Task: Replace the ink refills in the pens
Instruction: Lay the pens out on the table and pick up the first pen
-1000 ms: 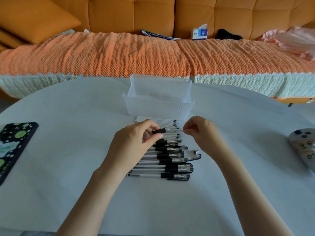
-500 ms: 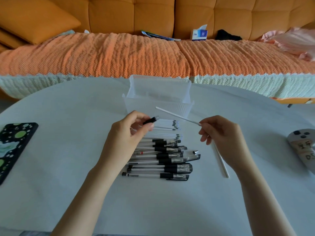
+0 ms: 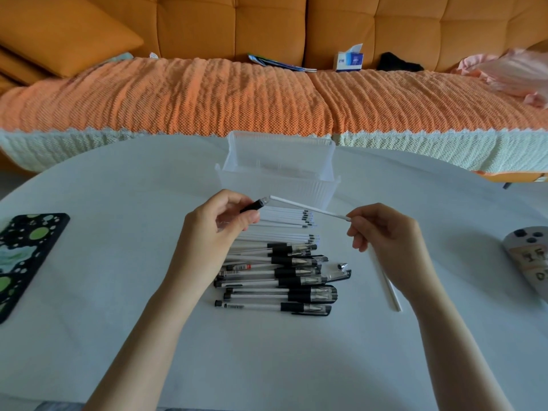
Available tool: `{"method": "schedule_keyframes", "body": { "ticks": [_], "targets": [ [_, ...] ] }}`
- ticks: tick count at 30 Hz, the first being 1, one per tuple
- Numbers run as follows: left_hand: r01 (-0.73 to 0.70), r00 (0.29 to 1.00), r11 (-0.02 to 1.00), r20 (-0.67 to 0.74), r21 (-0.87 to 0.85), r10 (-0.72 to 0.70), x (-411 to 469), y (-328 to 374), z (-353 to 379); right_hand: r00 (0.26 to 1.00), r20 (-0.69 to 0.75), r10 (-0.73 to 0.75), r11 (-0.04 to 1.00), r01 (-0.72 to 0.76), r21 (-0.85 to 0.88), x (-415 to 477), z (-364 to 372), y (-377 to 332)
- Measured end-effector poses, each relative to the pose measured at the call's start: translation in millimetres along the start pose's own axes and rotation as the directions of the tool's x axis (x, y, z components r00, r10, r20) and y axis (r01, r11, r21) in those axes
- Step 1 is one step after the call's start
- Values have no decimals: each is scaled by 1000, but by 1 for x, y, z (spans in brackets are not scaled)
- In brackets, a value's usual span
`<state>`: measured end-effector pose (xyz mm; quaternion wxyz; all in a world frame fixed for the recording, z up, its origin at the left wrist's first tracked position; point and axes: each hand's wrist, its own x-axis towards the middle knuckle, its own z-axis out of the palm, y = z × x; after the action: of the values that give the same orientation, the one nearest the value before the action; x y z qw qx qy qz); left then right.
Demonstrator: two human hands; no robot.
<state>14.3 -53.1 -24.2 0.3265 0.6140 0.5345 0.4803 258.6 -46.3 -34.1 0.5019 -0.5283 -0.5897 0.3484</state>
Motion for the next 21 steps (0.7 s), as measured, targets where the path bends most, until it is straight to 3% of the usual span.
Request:
{"method": "schedule_keyframes", "body": {
  "ticks": [11, 18, 21],
  "targets": [
    [-19, 1000, 997, -17, 76, 20, 0, -2, -2, 1000, 23, 13, 997, -11, -81, 0, -1, 3],
    [-118, 991, 910, -4, 399, 131, -1, -5, -9, 999, 24, 29, 976, -23, -215, -1, -4, 2],
    [-141, 989, 876, 30, 461, 144, -2, -5, -9, 999, 34, 22, 969, -13, -245, -2, -1, -1]
  ]
}}
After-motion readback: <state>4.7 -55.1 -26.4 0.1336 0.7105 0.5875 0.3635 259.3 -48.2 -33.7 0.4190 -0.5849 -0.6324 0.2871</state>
